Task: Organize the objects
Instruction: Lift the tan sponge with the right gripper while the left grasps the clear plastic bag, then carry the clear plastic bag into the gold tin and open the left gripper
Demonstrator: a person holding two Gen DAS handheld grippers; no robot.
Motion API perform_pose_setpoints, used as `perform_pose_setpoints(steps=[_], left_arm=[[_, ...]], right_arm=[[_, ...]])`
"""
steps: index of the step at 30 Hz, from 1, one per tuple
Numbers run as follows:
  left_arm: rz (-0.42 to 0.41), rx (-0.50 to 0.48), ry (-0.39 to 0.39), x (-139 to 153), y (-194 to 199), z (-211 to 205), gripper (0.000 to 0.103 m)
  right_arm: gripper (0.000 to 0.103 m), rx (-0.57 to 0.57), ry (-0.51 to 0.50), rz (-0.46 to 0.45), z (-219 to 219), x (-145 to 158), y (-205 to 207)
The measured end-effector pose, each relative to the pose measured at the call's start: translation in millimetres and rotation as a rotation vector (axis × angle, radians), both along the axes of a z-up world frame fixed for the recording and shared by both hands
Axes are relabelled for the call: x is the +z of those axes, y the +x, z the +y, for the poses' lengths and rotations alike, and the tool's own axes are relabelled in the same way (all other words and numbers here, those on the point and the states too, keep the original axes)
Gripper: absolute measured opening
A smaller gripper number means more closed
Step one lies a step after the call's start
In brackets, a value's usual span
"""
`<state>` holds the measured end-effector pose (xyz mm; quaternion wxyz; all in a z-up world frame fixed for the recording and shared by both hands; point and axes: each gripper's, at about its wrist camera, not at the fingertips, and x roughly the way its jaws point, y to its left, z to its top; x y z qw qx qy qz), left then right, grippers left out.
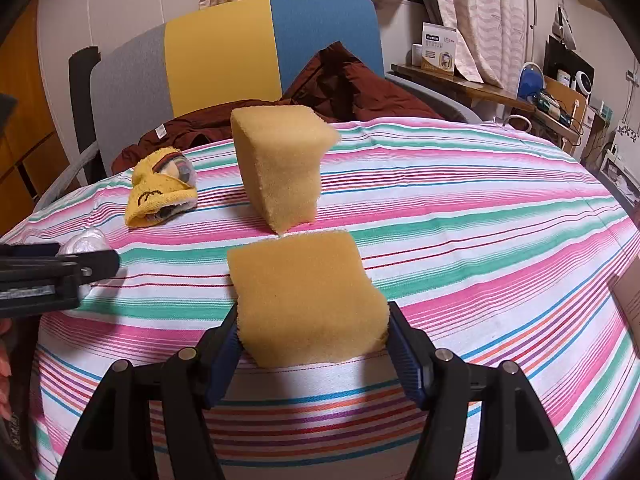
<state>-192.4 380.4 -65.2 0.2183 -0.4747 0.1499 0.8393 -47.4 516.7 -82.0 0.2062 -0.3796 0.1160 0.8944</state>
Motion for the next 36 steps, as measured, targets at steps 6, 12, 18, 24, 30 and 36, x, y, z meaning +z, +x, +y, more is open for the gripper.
perform_pose_setpoints(steps=[6, 12, 18, 24, 30, 36], left_arm=[[0.032, -0.043, 0.028, -3, 7, 4, 0.049], [0.020, -0.048, 0.068, -2, 19, -1, 0.034], [0.001, -0.041, 0.136, 6, 39, -8, 0.033], [-0.007, -0.044, 0.214, 25, 66, -25, 0.033], [-0.002, 0.015, 0.316, 46, 84, -68, 0.033], [-0.003, 0.095, 0.355, 56, 85, -117, 0.033]], right_arm=[[0.068, -0.003, 0.002, 0.008, -1, -1, 1], [0.067, -0.004, 0.010, 0.008, -1, -1, 2], [0.067, -0.006, 0.033, 0.003, -2, 0, 2], [0.065, -0.007, 0.060, -0.002, -6, 1, 1], [0.063, -0.020, 0.101, 0.023, -10, 7, 5], [0.063, -0.024, 0.152, 0.059, -17, 15, 10]])
